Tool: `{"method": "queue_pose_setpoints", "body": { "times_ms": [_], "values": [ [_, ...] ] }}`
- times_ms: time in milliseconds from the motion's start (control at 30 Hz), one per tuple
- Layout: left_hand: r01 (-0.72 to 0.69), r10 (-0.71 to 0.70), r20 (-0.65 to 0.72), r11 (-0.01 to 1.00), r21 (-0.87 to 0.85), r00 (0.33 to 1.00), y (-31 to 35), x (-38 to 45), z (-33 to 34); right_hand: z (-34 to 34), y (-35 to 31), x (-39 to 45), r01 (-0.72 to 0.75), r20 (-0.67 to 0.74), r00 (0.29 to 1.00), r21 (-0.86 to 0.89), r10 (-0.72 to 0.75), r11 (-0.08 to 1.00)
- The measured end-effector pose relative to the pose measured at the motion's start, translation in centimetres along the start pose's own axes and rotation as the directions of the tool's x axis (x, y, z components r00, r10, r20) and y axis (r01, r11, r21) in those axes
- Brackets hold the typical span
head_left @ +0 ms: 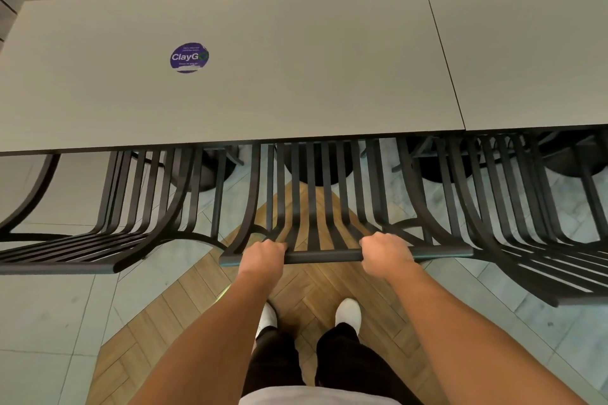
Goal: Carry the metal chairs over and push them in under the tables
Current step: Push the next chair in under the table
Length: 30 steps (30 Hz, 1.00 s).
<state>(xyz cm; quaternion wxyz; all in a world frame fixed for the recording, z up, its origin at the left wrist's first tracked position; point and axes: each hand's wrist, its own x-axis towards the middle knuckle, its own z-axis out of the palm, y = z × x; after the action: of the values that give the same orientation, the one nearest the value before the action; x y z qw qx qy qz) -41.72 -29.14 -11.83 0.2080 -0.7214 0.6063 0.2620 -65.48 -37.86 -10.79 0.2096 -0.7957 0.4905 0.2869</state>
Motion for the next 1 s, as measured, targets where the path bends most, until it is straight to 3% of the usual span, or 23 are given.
{"method": "queue_pose_setpoints", "body": {
  "times_ms": [333, 533, 700, 867, 1000],
  "values": [
    [0.002, -0.003, 0.042, 0.999, 0.037, 0.999, -0.9, 0.1, -0.2, -0.1, -0.9, 0.3, 0.001, 0.025, 1.0, 0.006, -0.001, 1.0],
    [-0.018, 0.021, 0.069, 0.999, -0.036, 0.997, -1.0, 0.6, -0.2, 0.0, -0.6, 0.2, -0.008, 0.028, 1.0, 0.065, 0.006, 0.998],
    [-0.219, 0.211, 0.117, 0.974, 0.053, 0.97, -0.7, 0.6, -1.7, -0.4, 0.4, 0.0, -0.032, 0.106, 0.994, 0.286, 0.001, 0.958],
    [-0.348, 0.346, 0.082, 0.938, 0.011, 0.935, 1.1, 2.2, -5.5, -2.1, 2.2, -2.4, -0.129, 0.071, 0.991, 0.696, 0.11, 0.706],
    [-0.404, 0.4, 0.07, 0.912, 0.069, 0.914, 3.1, 3.9, -8.2, -2.8, 5.5, -3.6, -0.211, -0.037, 0.945, 0.689, 0.325, 0.693]
  ]
}}
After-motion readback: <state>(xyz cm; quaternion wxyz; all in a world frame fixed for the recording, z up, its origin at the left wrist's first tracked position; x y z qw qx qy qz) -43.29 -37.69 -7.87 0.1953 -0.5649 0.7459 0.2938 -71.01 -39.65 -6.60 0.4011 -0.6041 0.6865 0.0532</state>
